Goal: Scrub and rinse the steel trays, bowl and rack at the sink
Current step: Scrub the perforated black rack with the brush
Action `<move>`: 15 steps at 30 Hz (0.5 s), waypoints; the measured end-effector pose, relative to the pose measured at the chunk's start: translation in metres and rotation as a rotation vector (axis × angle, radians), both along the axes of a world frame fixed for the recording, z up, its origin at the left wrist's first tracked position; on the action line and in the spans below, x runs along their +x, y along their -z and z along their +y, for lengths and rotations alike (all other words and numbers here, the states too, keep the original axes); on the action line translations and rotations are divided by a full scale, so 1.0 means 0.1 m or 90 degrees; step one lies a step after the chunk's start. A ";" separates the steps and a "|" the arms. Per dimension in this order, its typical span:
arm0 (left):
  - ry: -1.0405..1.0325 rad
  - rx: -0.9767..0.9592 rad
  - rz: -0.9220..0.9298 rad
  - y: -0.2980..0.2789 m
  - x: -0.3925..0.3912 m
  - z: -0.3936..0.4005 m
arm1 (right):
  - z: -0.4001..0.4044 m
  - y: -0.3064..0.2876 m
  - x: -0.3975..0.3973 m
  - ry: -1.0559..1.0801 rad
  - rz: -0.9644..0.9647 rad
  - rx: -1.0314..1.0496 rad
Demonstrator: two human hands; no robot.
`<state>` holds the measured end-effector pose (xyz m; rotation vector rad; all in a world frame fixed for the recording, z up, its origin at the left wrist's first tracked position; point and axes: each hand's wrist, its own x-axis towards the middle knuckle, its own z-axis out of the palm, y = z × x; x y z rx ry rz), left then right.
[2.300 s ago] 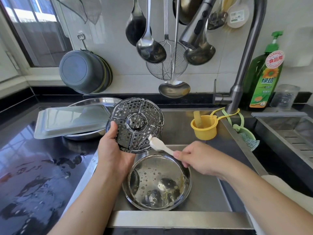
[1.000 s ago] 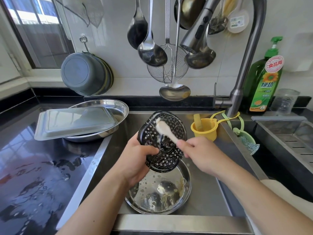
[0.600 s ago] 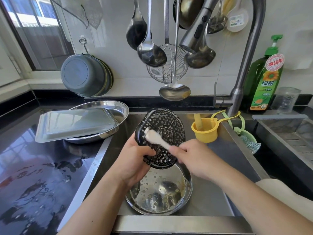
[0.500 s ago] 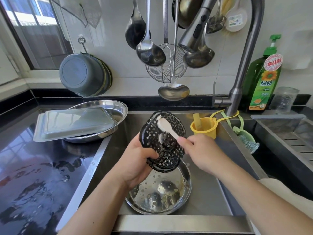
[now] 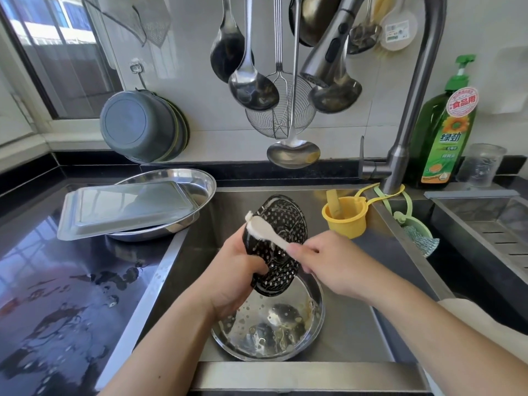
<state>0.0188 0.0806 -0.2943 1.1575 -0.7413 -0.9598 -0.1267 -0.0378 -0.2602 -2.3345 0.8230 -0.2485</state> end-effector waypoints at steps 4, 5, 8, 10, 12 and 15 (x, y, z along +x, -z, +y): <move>0.015 0.018 -0.052 0.00 -0.04 -0.02 | -0.06 -0.01 0.00 0.049 -0.048 0.005; 0.001 0.019 -0.061 0.02 -0.03 -0.01 | -0.02 0.01 -0.01 0.013 -0.024 0.014; -0.033 0.039 -0.082 0.06 0.02 0.00 | 0.07 0.04 0.00 -0.041 0.029 0.021; -0.014 0.041 -0.072 0.05 0.01 -0.01 | -0.02 0.01 0.03 0.033 -0.012 0.009; 0.020 0.024 -0.053 0.03 -0.03 -0.02 | -0.09 -0.01 0.02 0.082 -0.037 -0.012; 0.017 0.017 -0.024 0.05 -0.02 -0.01 | 0.05 0.02 0.00 -0.013 0.022 0.018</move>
